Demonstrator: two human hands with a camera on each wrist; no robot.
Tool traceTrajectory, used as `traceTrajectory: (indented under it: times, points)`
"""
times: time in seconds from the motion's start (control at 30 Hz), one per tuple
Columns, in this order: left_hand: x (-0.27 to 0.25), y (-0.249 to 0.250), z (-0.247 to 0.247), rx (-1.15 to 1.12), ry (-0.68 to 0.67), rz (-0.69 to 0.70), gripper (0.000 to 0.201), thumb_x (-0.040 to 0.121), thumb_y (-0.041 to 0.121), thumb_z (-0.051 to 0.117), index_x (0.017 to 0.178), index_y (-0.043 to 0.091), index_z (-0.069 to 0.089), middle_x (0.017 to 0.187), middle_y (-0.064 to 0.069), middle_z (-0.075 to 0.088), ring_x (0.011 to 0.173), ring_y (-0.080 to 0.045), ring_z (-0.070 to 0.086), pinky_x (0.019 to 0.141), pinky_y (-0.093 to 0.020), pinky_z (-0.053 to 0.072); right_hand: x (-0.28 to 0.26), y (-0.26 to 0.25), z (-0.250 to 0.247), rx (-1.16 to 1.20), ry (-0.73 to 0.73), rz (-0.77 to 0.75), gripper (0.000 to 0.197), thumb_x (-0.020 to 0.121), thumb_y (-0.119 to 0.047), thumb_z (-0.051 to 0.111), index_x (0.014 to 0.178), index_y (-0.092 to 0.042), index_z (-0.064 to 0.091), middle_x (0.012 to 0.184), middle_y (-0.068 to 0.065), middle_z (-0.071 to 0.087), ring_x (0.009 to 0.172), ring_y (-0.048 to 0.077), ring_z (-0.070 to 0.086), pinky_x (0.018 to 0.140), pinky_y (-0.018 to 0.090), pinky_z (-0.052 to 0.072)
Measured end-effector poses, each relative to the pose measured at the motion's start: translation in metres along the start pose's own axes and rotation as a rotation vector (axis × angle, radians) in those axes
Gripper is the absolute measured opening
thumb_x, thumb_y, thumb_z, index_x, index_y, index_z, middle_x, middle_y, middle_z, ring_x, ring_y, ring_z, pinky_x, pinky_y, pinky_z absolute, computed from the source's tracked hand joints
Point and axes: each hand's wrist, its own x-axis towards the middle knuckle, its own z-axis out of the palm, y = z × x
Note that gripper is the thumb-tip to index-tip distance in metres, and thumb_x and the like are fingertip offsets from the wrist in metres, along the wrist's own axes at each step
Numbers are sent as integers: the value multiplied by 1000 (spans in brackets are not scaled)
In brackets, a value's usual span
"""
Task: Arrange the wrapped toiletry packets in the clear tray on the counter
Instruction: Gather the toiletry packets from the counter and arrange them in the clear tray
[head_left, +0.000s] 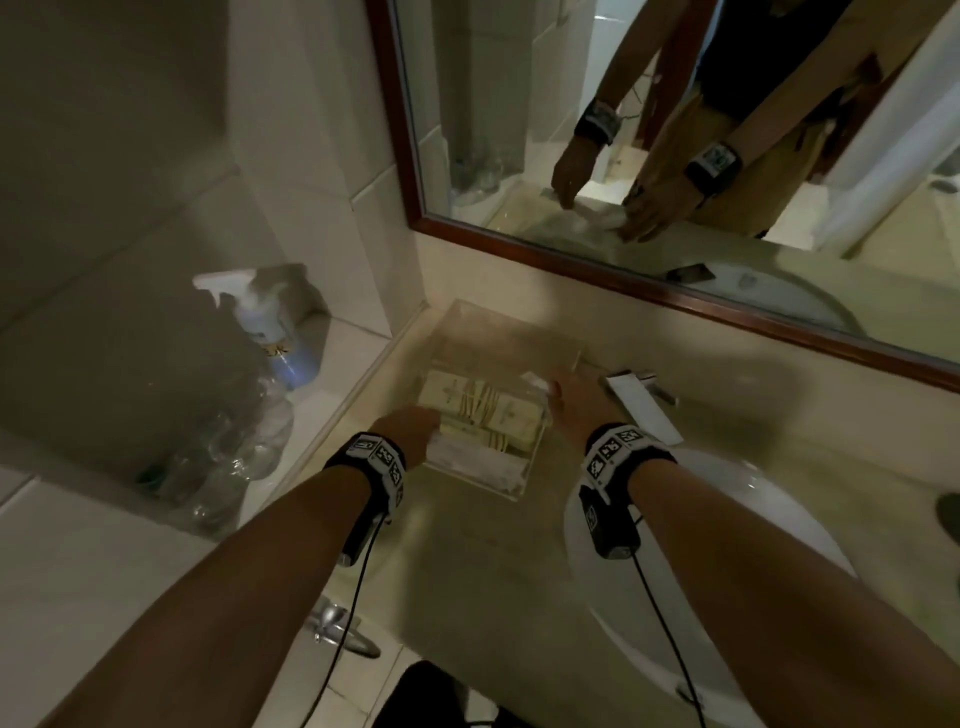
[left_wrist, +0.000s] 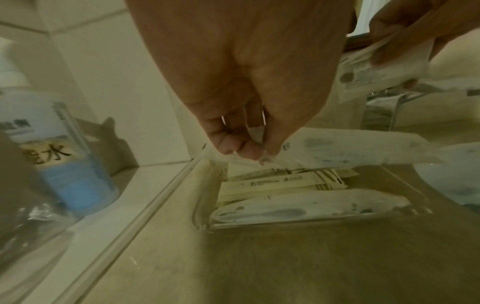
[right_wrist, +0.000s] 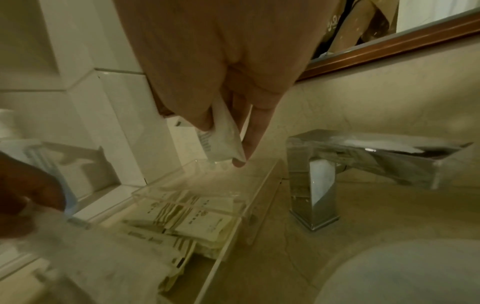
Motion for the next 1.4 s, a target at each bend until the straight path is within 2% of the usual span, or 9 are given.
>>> traceTrajectory:
  times: [0.1,0.2,0.33,0.57,0.83,1.03,1.13,1.27,1.4]
  points:
    - [26,-11,8,-6,10,30,42,93,7,43,135,14,44,141,-9,46,128,-28,47,106,-40,38,13,1,3,9,-33,44,22,102,-17,33,106,-7,52,82,7,49,72,20,44,65,29,33]
    - [47,-18,13,20,46,77,33,94,8,40,126,14,49,131,-7,53,118,-28,54,98,-41,45,24,3,8,37,-11,143,13,99,-13,36,89,-13,44,75,6,49,70,23,46,64,30,34]
    - [66,-31,21,13,34,144,26,93,10,41,115,13,53,121,-9,57,108,-29,57,92,-42,48,30,4,18,67,26,210,13,97,-13,38,85,-14,37,74,10,51,64,27,47,59,32,36]
    - [75,-39,32,205,21,313,19,94,14,46,106,7,59,119,-11,56,104,-30,59,85,-39,50,35,-9,34,107,27,261,13,98,-14,38,85,-15,40,85,12,56,75,28,52,67,35,43]
    - [81,-48,38,10,-114,453,28,94,32,49,103,13,67,108,-7,61,98,-29,61,80,-36,50,33,-16,42,145,9,260,14,96,-15,44,83,-14,45,89,11,58,79,29,55,71,37,49]
    - [79,-46,39,-39,-146,407,39,96,33,44,72,8,62,91,-20,65,81,-30,63,63,-31,42,26,-21,62,185,-33,226,11,93,-11,45,84,-18,44,88,9,58,77,28,54,67,34,47]
    - [78,-45,36,-44,-76,363,37,100,29,37,88,3,61,102,-16,56,89,-29,58,70,-33,40,21,-25,75,133,-46,219,12,91,-8,45,93,-19,50,93,6,59,80,24,55,70,35,48]
    - [79,-43,31,-22,73,328,32,100,26,36,113,7,58,117,-11,51,98,-30,57,78,-35,45,15,-28,94,-25,107,74,11,86,-8,59,89,-18,58,92,0,58,83,18,48,72,30,41]
    - [85,-46,34,17,177,383,30,97,24,40,121,13,54,122,-8,49,102,-28,55,80,-39,48,15,-39,109,-42,199,-37,16,78,-1,65,86,-14,59,86,3,59,77,20,51,66,32,50]
